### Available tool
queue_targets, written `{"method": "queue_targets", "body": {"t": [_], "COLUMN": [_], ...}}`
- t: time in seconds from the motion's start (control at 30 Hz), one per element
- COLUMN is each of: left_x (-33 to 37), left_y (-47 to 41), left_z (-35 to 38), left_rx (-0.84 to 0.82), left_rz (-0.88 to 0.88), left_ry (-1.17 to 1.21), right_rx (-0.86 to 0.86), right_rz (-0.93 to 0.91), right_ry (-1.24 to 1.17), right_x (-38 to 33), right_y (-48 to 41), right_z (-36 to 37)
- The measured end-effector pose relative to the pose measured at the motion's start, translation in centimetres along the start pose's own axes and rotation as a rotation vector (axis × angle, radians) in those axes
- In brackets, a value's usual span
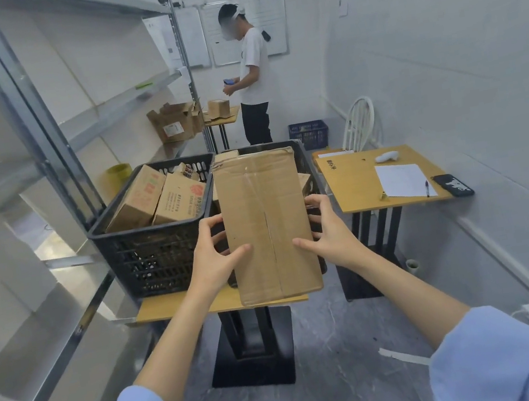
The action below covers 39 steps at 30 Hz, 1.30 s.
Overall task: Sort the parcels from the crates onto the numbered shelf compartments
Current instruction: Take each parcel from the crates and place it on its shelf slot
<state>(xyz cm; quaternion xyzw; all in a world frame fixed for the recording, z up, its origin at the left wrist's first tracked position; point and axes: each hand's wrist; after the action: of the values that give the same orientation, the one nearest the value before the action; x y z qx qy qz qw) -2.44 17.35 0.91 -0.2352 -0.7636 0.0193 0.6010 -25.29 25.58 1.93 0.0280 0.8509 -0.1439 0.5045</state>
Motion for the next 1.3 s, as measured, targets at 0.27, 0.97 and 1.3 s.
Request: {"method": "queue_targets", "body": {"t": [0.27,0.97,1.3], "left_x": [-0.1,3.0,5.9], "left_y": [0.1,9.9,19.5], "left_z": [-1.2,-14.4,-14.5], "left_rx": [0.039,0.456,0.736], "left_rz": [0.017,-0.171,-0.24], "left_ry": [-0.059,-0.112,-0.246], "right_rx": [-0.004,-0.497,-0.759], "right_rz": [-0.047,-0.031,-0.271], "right_ry": [0.076,-0.261,-0.275], "right_x": [-0.9,-8.5,-11.4], "right_y": [-0.7,-4.0,-0.7], "right_z": [0.3,13.2,17.8]}}
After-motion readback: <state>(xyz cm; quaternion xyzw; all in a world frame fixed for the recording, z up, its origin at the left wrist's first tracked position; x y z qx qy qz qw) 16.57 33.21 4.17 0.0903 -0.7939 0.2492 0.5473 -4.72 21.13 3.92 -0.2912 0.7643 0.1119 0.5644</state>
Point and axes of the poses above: each hand's wrist, its own y-axis away from the middle knuckle, its own z-axis out of the palm, x = y × z
